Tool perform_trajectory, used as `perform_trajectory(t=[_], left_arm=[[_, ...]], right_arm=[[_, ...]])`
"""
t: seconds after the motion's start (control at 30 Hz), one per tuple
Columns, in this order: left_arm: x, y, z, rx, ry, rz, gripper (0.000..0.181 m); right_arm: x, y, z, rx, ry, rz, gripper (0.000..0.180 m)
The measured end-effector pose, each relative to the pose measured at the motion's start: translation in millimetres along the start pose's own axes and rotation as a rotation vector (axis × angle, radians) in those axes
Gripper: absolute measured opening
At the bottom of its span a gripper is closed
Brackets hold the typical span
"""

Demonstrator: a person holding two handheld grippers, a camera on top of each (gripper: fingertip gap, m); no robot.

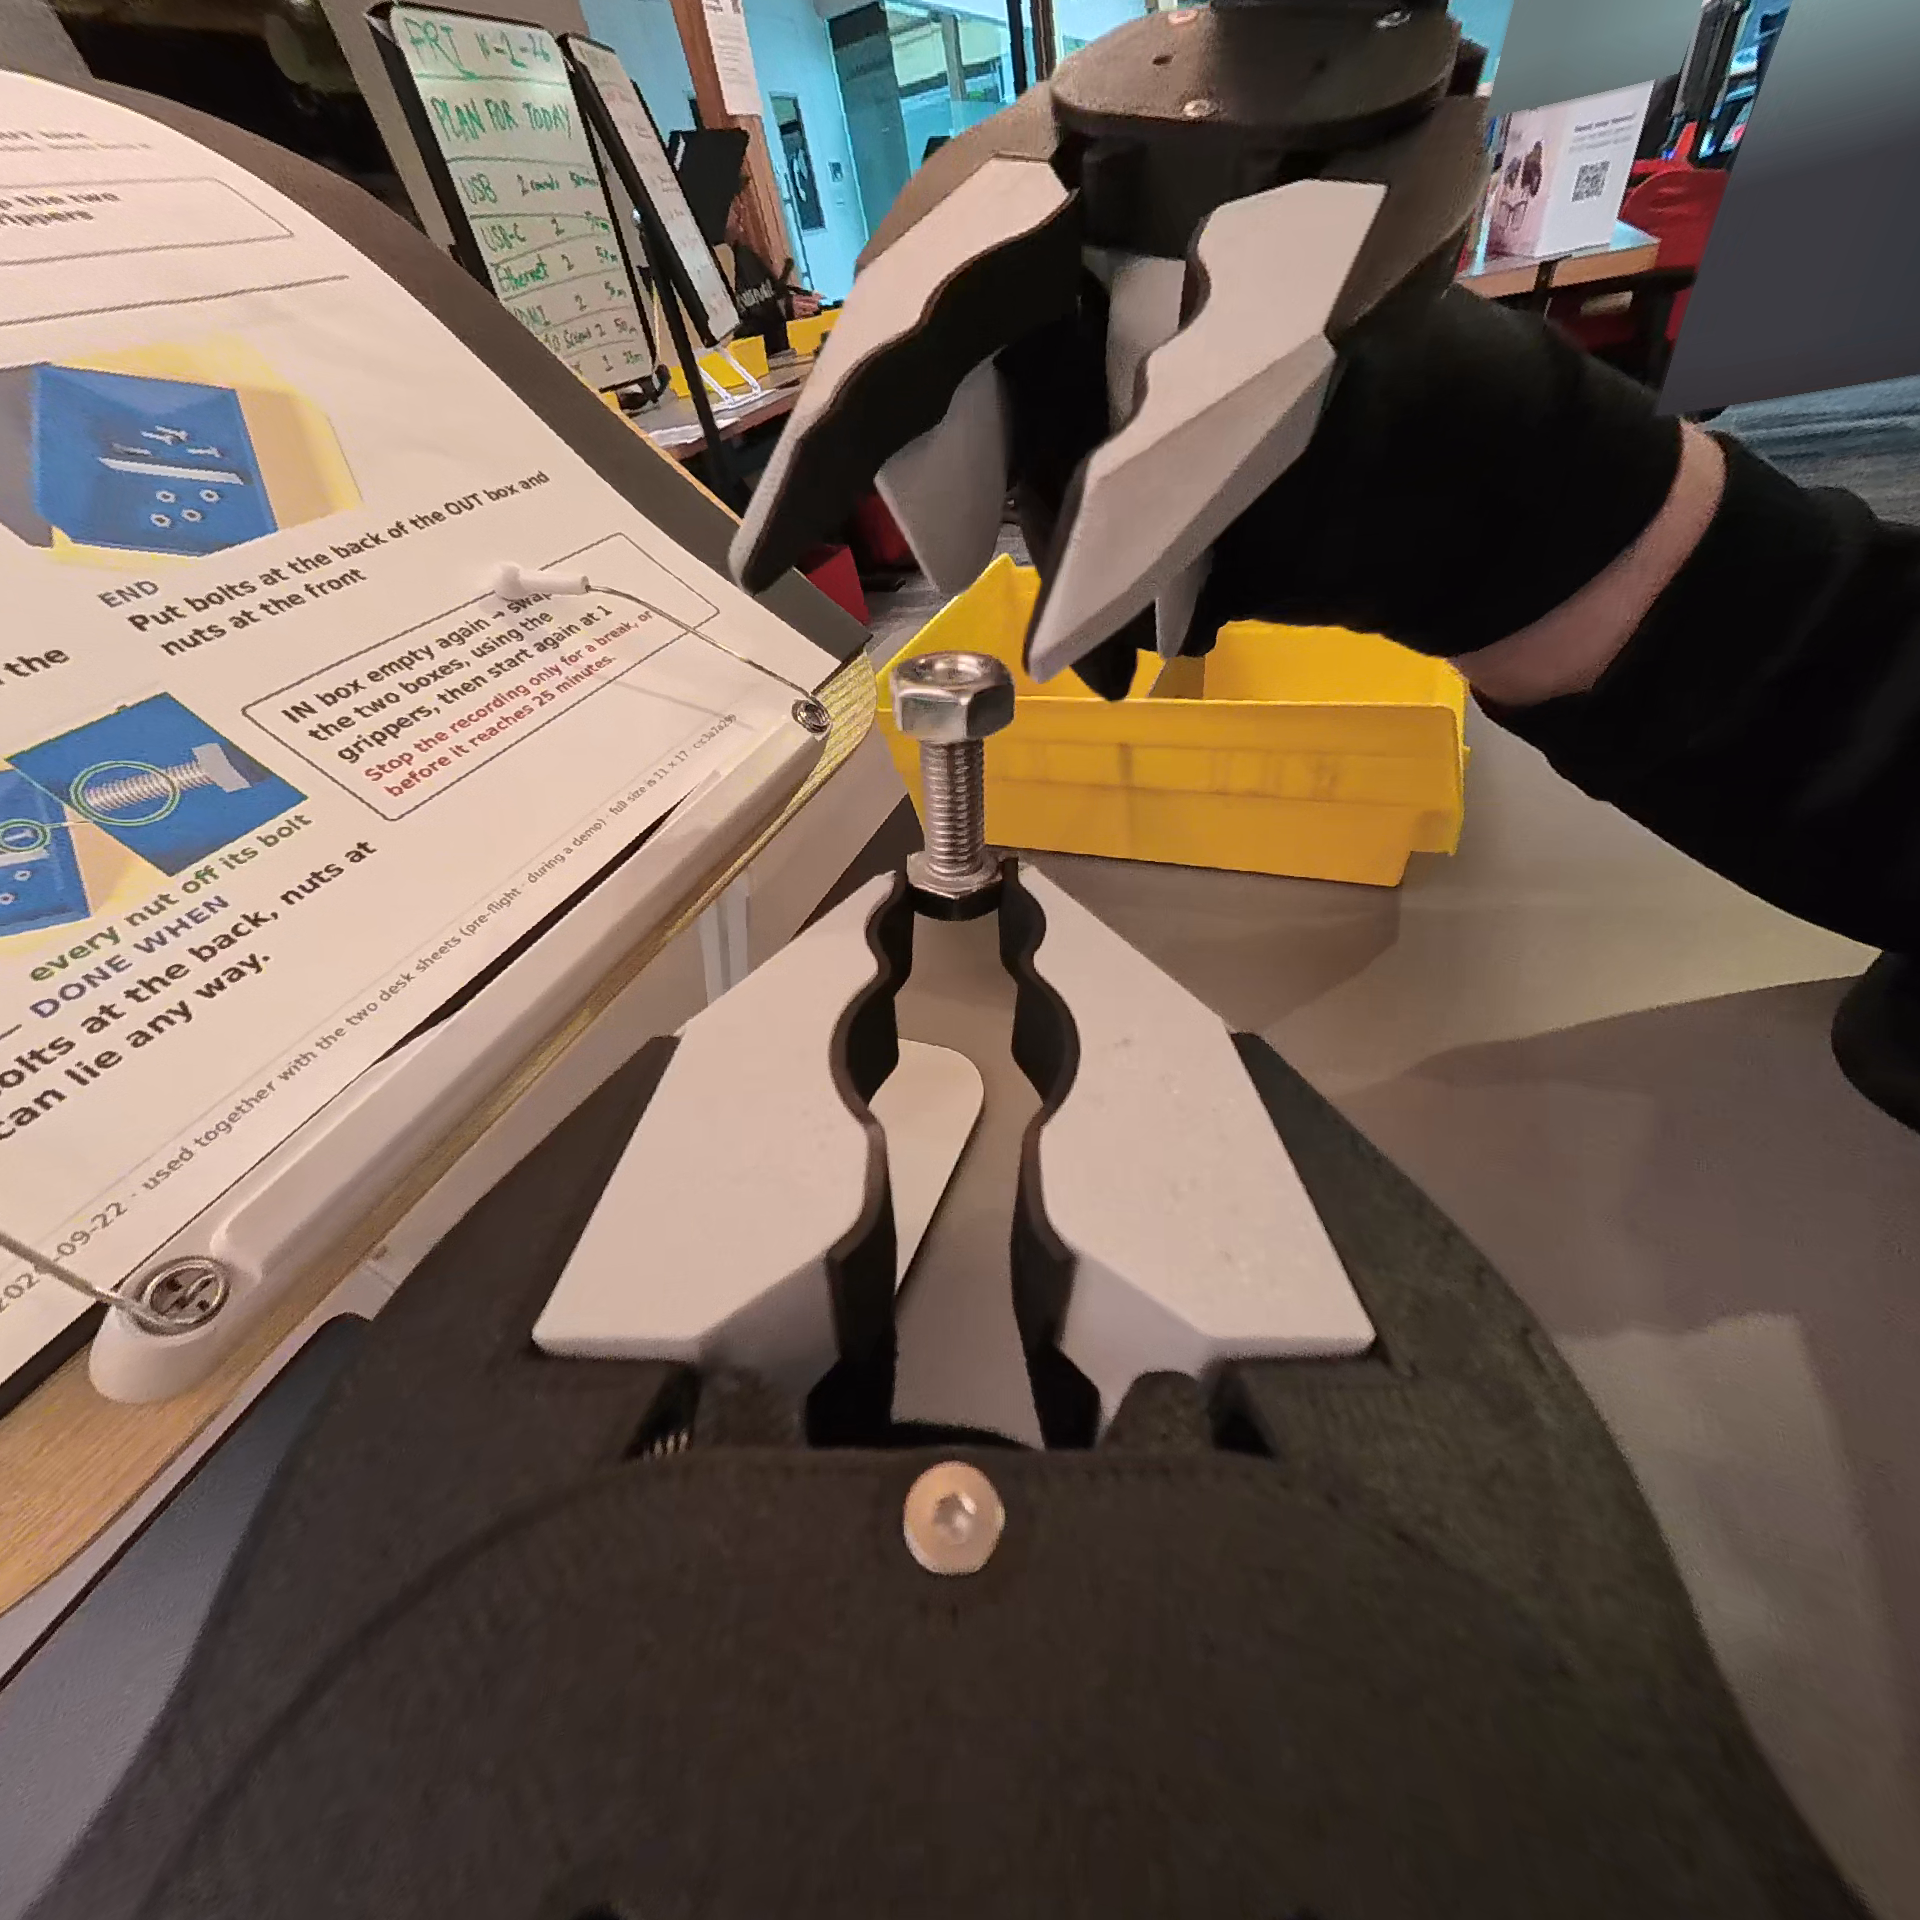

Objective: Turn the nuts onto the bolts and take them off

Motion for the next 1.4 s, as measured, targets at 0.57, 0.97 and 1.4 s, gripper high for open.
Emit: perform_trajectory(t=[0.57,0.97,1.4], left_arm=[[0.2,0.5,1.4,-0.006,0.000,0.004,0.015],[2.9,-0.3,-2.4,0.042,-0.070,0.066,0.015],[3.7,-2.1,-6.1,0.192,-0.324,0.201,0.015]], right_arm=[[-2.9,-0.2,-5.0,0.024,0.004,-0.013,0.048],[-8.7,9.9,0.5,0.048,-0.014,-0.079,0.044],[12.9,-8.8,1.8,0.271,-0.199,-0.140,0.039]])
Point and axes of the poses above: each gripper's, where its closed fingertips meet, y back along the fingers, z out of its top, x = y × z across the jaws, the point moved 8 cm from there along y, back along the fingers, and after that the axes turned 11 degrees about -x, right-handed, at the moved point
